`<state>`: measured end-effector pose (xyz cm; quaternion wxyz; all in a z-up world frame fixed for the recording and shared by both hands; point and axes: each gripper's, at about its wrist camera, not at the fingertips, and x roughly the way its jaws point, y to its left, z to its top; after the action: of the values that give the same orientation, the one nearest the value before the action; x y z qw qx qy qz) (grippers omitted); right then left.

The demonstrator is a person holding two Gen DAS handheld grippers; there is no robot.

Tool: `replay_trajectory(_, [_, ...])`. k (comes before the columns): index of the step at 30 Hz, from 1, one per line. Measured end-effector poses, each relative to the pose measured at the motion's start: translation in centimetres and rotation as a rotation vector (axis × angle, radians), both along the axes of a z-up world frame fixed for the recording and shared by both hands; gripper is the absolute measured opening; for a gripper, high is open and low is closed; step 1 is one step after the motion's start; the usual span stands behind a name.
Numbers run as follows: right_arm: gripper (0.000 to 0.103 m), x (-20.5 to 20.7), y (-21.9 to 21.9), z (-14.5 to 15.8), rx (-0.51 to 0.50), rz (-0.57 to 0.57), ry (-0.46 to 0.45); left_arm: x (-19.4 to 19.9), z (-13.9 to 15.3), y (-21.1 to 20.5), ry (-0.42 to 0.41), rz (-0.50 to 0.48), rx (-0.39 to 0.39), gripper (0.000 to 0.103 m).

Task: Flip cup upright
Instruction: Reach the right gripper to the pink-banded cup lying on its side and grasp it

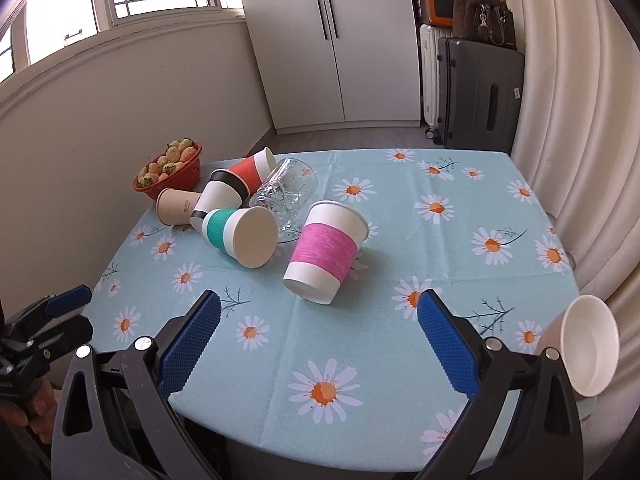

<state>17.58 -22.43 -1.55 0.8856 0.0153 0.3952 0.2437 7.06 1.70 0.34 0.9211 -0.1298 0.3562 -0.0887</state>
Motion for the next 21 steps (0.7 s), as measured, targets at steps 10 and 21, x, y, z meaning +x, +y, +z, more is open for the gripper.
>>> replay_trajectory(10, [0.076,10.7,2.5,-4.5,0.095,-0.012,0.316,4.6,-1.7,1.3,0.095,-0.075,-0.094,0.093])
replay_trajectory(21, [0.064,14.2,3.9,-8.6,0.11,-0.007,0.459,7.4,-3.9,2.5,0.159,-0.09,-0.12,0.093])
